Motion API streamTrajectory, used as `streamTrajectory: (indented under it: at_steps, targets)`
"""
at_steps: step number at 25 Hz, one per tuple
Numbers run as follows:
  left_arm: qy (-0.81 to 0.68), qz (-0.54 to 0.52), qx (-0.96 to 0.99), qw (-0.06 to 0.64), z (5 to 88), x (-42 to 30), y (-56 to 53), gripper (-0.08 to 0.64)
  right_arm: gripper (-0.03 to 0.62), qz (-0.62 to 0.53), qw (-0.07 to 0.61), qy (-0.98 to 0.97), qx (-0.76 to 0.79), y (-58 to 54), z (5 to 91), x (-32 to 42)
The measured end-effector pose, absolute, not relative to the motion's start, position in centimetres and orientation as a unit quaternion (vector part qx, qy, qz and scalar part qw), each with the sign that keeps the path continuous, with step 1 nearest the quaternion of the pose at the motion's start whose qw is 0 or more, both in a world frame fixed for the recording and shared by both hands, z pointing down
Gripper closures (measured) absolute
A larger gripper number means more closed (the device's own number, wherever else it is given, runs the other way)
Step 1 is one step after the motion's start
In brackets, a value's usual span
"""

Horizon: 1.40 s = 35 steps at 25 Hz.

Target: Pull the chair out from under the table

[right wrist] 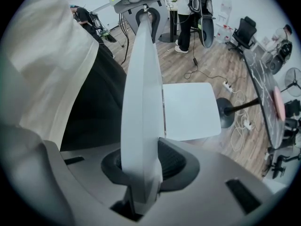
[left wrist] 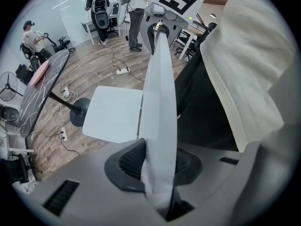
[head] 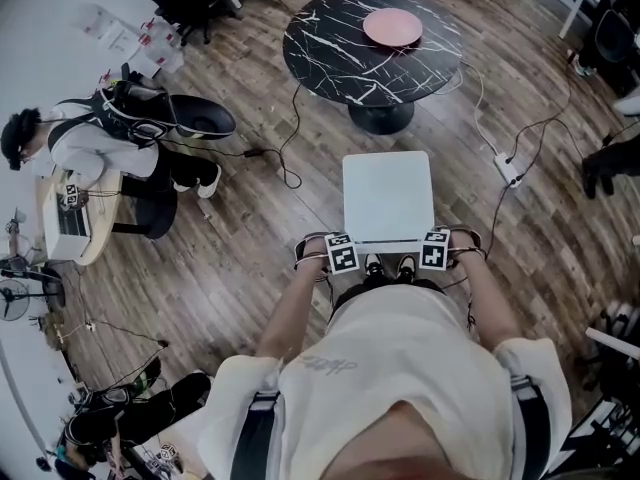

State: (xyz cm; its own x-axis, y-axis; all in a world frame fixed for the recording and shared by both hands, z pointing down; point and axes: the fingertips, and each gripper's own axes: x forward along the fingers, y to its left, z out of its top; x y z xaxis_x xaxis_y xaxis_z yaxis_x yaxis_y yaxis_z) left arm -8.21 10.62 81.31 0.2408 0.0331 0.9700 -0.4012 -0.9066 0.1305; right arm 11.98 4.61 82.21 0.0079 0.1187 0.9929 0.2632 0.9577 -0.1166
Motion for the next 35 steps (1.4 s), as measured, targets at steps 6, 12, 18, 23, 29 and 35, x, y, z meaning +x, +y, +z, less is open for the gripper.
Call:
streamTrajectory:
  at_steps: [6,12,18,23,29,35]
  targets:
    - [-0.134,0.587,0.770,0.209,81.4,-8.3,10.5,0.440,0.471,-0.010,0.667,-0.737,-0.107,4.4,82.0,11.6]
    - [-0.147,0.561,0.783,0.225,80.4,-7.8,10.4,0.412,0.403,0.079,0.621,-0.773,-0.102,5.4,80.6,10.7]
    - [-0.180,0.539,0.794,0.216,78.0,-7.9,10.2,0.379,0.404,0.055,0.610,-0.786,-0.084,4.3,78.5,11.2]
    - [-0.187,0.551,0.792,0.182,75.7,-8.5,10.1,0.379,0.417,0.024,0.598,-0.797,-0.082,4.2,75.5,10.8]
    - [-0.249,0.494,0.813,0.181,71.1,-8.7,7.4,0.379,0.442,0.032,0.532,-0.846,-0.029,2.1,70.9,8.6]
    - [-0.275,0.476,0.821,0.157,68.3,-8.2,5.1,0.509,0.584,0.027,0.464,-0.884,0.051,-1.3,67.5,7.2]
